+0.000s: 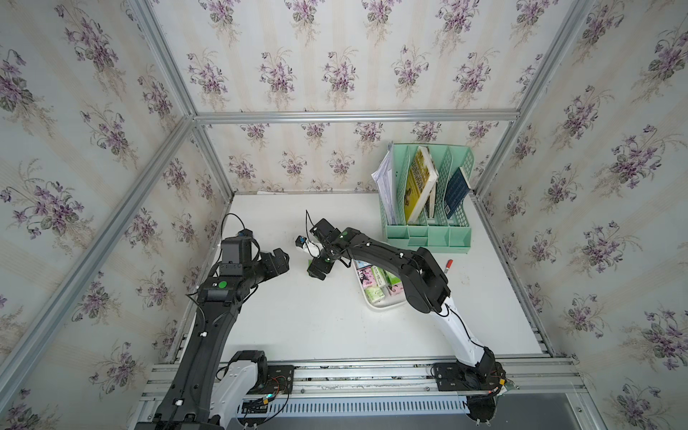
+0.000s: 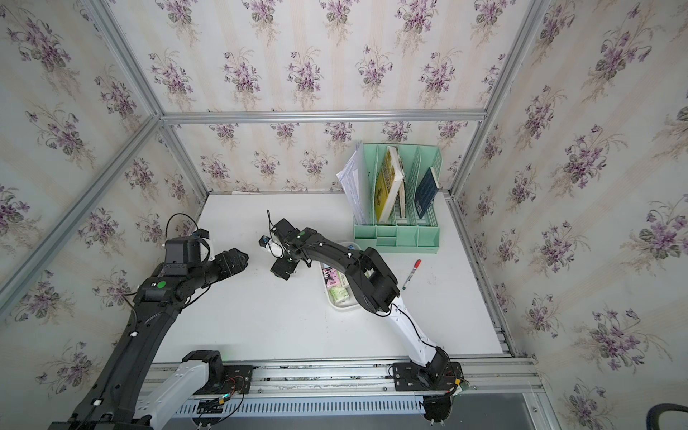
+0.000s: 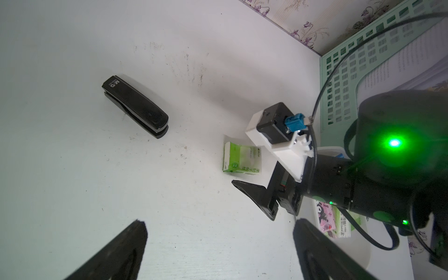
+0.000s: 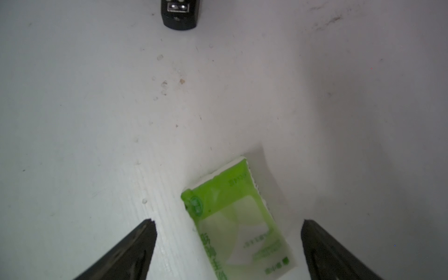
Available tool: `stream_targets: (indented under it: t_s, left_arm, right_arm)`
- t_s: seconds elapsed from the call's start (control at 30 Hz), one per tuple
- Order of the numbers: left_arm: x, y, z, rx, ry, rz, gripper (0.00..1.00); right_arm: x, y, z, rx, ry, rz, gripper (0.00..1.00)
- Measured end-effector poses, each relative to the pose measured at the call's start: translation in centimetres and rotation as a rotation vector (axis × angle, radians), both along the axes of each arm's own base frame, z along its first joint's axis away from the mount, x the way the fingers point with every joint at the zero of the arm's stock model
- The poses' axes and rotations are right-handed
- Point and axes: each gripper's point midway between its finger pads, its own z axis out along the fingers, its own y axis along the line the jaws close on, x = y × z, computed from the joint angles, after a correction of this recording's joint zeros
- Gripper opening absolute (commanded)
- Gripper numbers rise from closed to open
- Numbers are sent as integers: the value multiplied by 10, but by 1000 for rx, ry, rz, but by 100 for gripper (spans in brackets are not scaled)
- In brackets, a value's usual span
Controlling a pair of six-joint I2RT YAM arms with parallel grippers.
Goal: Put the pocket tissues into the storage box
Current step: Pick up the pocket tissues from the center of the board, then place the pocket tissues in the storage box.
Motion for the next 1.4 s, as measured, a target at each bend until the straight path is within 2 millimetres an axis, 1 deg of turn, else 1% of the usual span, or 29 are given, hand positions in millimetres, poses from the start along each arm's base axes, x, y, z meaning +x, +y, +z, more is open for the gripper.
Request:
stream_targets:
  t_s: [0.13,0.23,0.3,0.43,0.47,0.53,0.6,0.67,0.8,0.83,0.9,0.93,1.0,1.03,1.13,1.23,1.33,1.4]
  left_arm:
    - [0,1,-1,4,2,3,99]
    - [0,1,-1,5,3,4,99]
    - [0,1,-1,5,3,4,99]
    - [-1,1,0,6,0,5,99]
    - [-1,1,1,6,-2,5,99]
    - [-1,1,1,5,-2,5,99]
    - [-1,1,1,5,-3,5,99]
    - [-1,1,1,5,-3,5,99]
    - [-1,1,1,5,-3,5,99]
    - [-1,1,1,4,-3,5,99]
    - [0,0,0,-2,0,0,99]
    - [1,-1,-1,-7,4,0,99]
    - [3,-2,-3,-19,14,-2,99]
    - [4,-3,-4,-27,17,-2,99]
    - [9,-6,-7,-41,23,-9,99]
    - [13,-9,-7,-54,18,-15,99]
    - [16,-10,-8,-63,19,-15,99]
    - [18,-11,-8,-65,17,-17,99]
  right_arm:
    - [-3,1,-7,-24,-9,4,98]
    - [-1,-2,-14,-46,-17,2,89]
    - [-2,-5,-19,-58,-9,1,80]
    - [-7,-9,-26,-66,20,2,45]
    - [-7,-9,-26,-68,20,0,40]
    - [-8,-10,-23,-69,18,-5,36]
    - [-12,-13,-16,-63,21,-12,34]
    - [-16,-17,-1,-46,16,-17,33]
    - [-26,-31,52,28,-37,-23,32]
    - [-30,-38,67,50,-52,-26,32]
    - [-40,-54,86,77,-67,-30,31]
    - [-46,-66,95,91,-66,-30,31]
    - [-54,-91,102,101,-57,-46,30]
    - [-58,-107,104,103,-45,-58,30]
    - [-70,-145,103,95,-18,-94,29]
    - [-85,-177,99,80,1,-123,30]
    - [-99,-203,97,81,5,-146,30]
    - [-104,-215,95,79,-3,-161,30]
